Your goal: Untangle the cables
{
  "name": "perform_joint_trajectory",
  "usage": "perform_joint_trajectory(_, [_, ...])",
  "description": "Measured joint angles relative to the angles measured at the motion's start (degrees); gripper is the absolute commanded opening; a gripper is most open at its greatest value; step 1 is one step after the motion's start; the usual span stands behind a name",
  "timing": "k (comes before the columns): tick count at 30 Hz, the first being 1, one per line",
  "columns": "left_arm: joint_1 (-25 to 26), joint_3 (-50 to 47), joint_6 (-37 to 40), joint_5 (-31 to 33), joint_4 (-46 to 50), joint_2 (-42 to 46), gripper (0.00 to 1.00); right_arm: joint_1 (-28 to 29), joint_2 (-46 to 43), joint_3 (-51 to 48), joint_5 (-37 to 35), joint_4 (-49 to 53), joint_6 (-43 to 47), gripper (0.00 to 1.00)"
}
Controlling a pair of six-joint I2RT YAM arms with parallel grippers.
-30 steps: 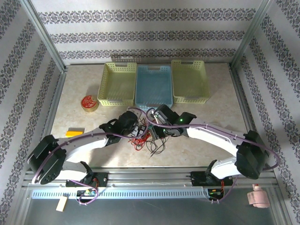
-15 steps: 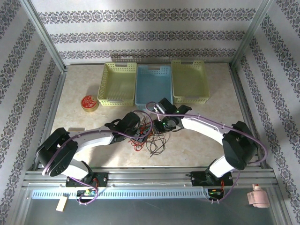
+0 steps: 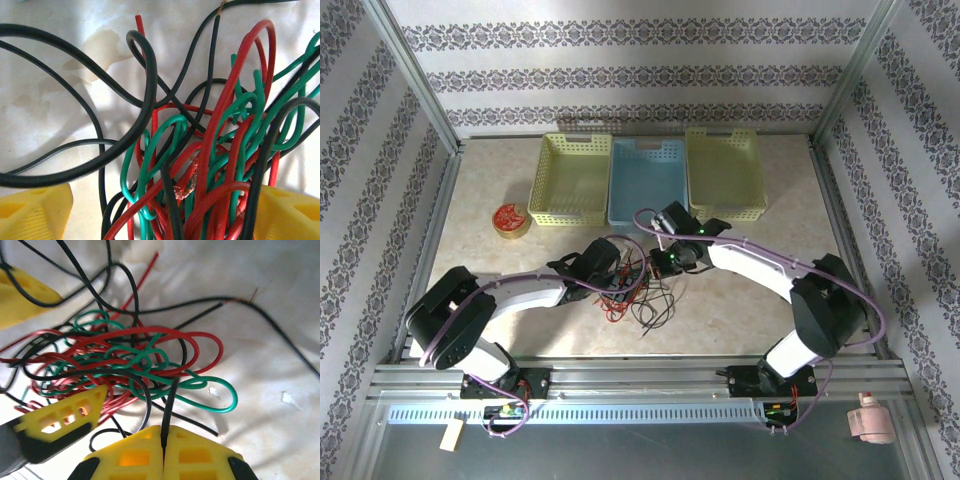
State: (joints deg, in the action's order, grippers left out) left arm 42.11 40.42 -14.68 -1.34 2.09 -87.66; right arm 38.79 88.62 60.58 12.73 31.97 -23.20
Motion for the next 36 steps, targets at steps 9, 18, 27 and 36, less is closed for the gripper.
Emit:
perform_joint_trajectory(9, [-0.2, 1.3, -0.6, 0.0, -2.4, -4.4, 0.67, -2.8, -12.0, 3.0, -6.6, 0.2, 0.2, 0.0])
perform_joint_trajectory(18, [-0.2, 1.4, -0.8, 0.3, -2.8, -4.9, 0.71, -6.2, -18.4, 9.9, -19.7, -0.2, 4.2, 0.0])
perform_joint_trajectory(27, [-0.4, 1.4, -1.5, 1.1, -2.7, -4.1, 0.77, -20.9, -16.4, 23.9, -24.8, -2.0, 7.5, 0.0])
perform_joint_trajectory(36, [-4.4, 0.0, -1.8, -4.8, -2.8, 1.1, 0.85, -31.3, -2.5, 32.4, -24.8, -7.1, 7.5, 0.0])
